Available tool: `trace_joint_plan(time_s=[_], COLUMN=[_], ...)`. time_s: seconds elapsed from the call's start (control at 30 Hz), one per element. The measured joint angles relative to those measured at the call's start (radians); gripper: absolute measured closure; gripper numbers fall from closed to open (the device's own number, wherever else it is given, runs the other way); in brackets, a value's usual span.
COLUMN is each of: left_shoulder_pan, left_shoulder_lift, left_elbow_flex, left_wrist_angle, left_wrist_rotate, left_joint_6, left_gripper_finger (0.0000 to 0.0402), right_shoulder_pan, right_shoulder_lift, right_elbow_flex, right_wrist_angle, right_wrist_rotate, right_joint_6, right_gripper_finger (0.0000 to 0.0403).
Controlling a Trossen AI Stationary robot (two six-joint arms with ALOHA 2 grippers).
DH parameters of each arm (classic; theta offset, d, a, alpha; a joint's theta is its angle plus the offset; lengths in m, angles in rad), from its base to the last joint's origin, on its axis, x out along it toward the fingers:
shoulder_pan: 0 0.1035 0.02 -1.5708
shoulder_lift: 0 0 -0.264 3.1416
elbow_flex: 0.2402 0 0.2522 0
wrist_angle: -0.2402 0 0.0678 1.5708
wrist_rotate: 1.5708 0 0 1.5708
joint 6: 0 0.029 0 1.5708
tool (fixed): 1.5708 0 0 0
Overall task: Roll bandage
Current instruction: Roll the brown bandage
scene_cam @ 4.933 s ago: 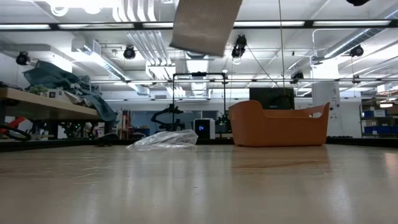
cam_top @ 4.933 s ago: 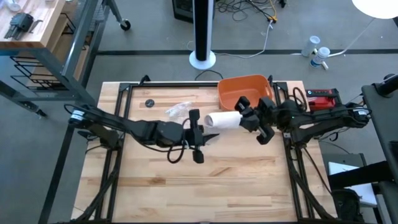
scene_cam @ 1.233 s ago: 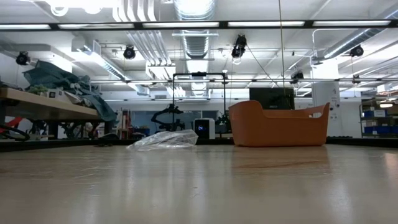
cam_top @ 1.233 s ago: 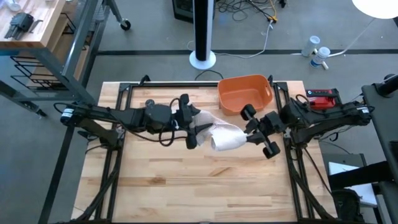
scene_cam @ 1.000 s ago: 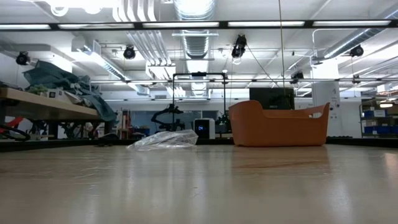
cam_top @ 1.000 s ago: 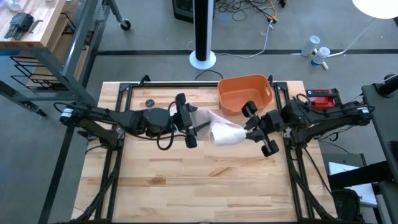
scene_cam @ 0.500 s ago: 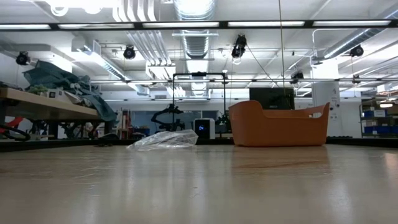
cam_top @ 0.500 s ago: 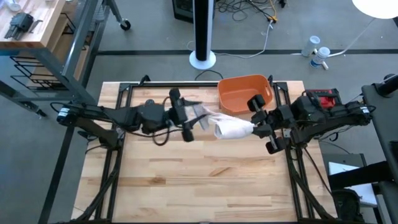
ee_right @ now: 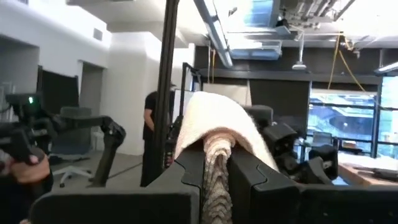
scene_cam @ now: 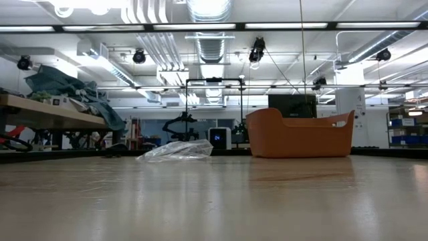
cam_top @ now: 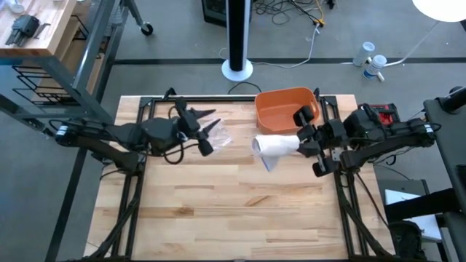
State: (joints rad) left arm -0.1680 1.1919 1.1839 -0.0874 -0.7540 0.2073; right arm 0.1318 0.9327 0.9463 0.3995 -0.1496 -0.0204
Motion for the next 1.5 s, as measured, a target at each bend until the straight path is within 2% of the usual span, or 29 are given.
trace_joint_plan(time_s=[0.1,0.2,0.27,0.4,0.53,0.63,0.73,1.03,1.27,1.4,1.5], left_shoulder_pan=[-0.003,-0.002,0.0,0.005,0.007,0.02,0.045,0.073,0.085,0.085,0.084], left_shoulder_lift=[-0.038,-0.062,-0.06,-0.025,0.038,0.08,0.129,0.258,0.251,0.246,0.246], left_elbow_flex=[-0.081,-0.178,-0.24,-0.349,-0.404,-0.412,-0.4,-0.294,-0.279,-0.281,-0.281], left_wrist_angle=[0.105,0.297,0.448,0.713,0.856,0.872,0.871,0.833,0.757,0.753,0.751], left_wrist_rotate=[0.047,0.235,0.311,0.342,0.382,0.341,0.354,0.512,0.682,0.827,0.85], left_joint_6=[-0.001,0.001,0.02,0.035,0.017,0.018,0.022,0.031,-0.037,-0.05,-0.072], left_gripper_finger=[0.0238,0.0222,0.0214,0.0201,0.0189,0.018,0.0172,0.0179,0.0188,0.0194,0.0201], right_shoulder_pan=[-0.001,-0.001,-0.001,-0.001,-0.001,-0.001,-0.001,-0.001,-0.001,-0.001,-0.001], right_shoulder_lift=[0.003,0.008,0.013,0.027,0.046,0.055,0.067,0.094,0.092,0.09,0.096], right_elbow_flex=[0.0,-0.002,-0.002,-0.002,-0.003,-0.003,-0.003,-0.003,-0.003,-0.003,-0.003], right_wrist_angle=[-0.028,-0.059,-0.052,-0.057,-0.062,-0.062,-0.064,-0.067,-0.098,-0.115,-0.114], right_wrist_rotate=[0.066,0.096,0.095,0.098,0.098,0.098,0.098,0.101,0.101,0.101,0.101], right_joint_6=[-0.004,-0.001,0.005,0.015,0.022,0.027,0.027,0.028,0.029,0.028,0.028], right_gripper_finger=[0.0378,0.0378,0.0378,0.0378,0.0378,0.0378,0.0378,0.0379,0.0379,0.0379,0.0379])
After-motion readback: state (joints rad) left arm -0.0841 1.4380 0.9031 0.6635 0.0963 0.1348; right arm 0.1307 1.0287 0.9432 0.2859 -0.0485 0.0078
